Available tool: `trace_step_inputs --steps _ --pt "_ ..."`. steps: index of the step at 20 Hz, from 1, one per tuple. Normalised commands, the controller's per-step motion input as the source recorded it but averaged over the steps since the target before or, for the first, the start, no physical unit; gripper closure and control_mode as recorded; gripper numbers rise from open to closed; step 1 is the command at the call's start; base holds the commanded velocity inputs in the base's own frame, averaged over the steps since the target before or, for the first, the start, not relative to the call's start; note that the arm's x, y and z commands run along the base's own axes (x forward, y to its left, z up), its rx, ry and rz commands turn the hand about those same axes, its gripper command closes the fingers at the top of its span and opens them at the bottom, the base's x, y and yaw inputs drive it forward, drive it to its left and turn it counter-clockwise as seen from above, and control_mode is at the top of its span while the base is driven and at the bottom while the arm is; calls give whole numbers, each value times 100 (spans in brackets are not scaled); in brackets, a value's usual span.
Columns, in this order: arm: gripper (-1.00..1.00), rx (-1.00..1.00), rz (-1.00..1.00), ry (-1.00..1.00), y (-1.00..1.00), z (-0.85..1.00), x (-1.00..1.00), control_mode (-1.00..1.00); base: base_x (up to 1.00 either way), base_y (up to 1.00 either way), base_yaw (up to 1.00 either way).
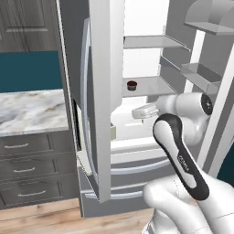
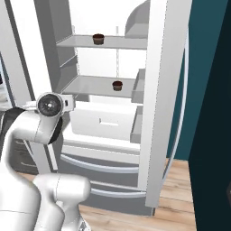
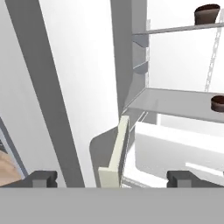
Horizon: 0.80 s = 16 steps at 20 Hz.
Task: Take the cupcakes from the fridge and place them on the empty tray on the dining counter.
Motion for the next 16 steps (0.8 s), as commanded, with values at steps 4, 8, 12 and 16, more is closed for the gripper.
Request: trace_step_inputs --steps 4,8,12,16 --pt "-100 -1 19 -6 0 2 37 -100 0 0 0" --pt "-100 0 19 -3 0 2 51 -100 0 0 0" --pt "-100 0 13 -3 1 2 69 -100 0 0 0" --pt "-100 0 12 -10 0 0 66 -100 0 0 0"
